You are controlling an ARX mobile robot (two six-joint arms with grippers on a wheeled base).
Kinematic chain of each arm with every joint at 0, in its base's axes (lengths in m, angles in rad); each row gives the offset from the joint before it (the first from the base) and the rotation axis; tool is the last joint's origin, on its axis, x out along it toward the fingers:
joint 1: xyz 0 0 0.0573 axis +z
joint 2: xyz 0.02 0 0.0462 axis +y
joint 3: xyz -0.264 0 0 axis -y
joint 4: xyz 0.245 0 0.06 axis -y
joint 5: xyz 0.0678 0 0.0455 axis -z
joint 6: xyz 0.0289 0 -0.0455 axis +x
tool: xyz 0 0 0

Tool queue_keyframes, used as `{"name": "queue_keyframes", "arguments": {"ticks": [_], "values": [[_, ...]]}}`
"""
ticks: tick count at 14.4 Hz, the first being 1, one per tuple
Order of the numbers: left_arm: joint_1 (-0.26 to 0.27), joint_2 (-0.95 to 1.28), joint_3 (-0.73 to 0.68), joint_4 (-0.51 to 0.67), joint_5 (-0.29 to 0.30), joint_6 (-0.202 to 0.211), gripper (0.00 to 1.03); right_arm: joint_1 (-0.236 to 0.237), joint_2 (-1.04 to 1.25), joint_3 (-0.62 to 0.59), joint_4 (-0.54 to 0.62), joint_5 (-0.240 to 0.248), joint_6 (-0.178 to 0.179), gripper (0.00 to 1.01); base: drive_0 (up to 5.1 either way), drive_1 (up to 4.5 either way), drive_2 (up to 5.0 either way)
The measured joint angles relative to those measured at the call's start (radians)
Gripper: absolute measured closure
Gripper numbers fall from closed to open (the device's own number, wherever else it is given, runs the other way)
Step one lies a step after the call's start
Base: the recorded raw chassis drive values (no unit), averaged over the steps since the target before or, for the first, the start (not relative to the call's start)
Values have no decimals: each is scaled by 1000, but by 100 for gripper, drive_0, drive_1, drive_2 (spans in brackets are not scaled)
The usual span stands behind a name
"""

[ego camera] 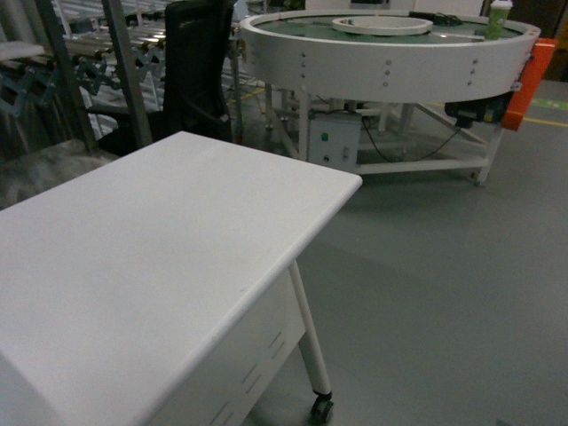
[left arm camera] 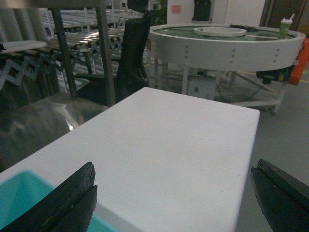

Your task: Pick red block from blue box to shelf

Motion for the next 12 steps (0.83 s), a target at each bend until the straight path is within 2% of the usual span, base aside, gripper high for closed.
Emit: {"name": "queue_keyframes", "arguments": {"ticks": [12], "values": [[0,0,0,0,0,0,5,0,0,0,0,0,0,67,-150,-150,-150]]}}
